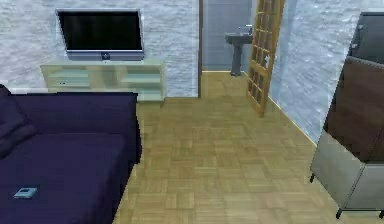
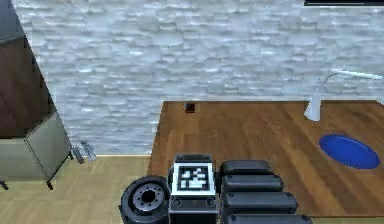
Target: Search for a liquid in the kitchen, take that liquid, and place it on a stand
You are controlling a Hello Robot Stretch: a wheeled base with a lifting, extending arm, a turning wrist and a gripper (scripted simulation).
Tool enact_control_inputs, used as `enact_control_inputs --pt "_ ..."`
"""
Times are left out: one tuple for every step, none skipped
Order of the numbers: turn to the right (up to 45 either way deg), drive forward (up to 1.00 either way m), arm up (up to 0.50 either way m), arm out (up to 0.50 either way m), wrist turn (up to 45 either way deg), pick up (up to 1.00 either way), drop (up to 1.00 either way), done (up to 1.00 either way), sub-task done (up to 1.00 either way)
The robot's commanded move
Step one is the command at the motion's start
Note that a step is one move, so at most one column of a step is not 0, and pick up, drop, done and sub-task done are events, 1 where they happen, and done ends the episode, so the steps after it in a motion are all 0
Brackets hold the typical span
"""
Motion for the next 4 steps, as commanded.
enact_control_inputs --pt "0.0 1.0 0.0 0.0 0.0 0.0 0.0 0.0 0.0" --pt "0.0 1.0 0.0 0.0 0.0 0.0 0.0 0.0 0.0" --pt "-12.0 0.0 0.0 0.0 0.0 0.0 0.0 0.0 0.0" --pt "0.0 0.25 0.0 0.0 0.0 0.0 0.0 0.0 0.0"
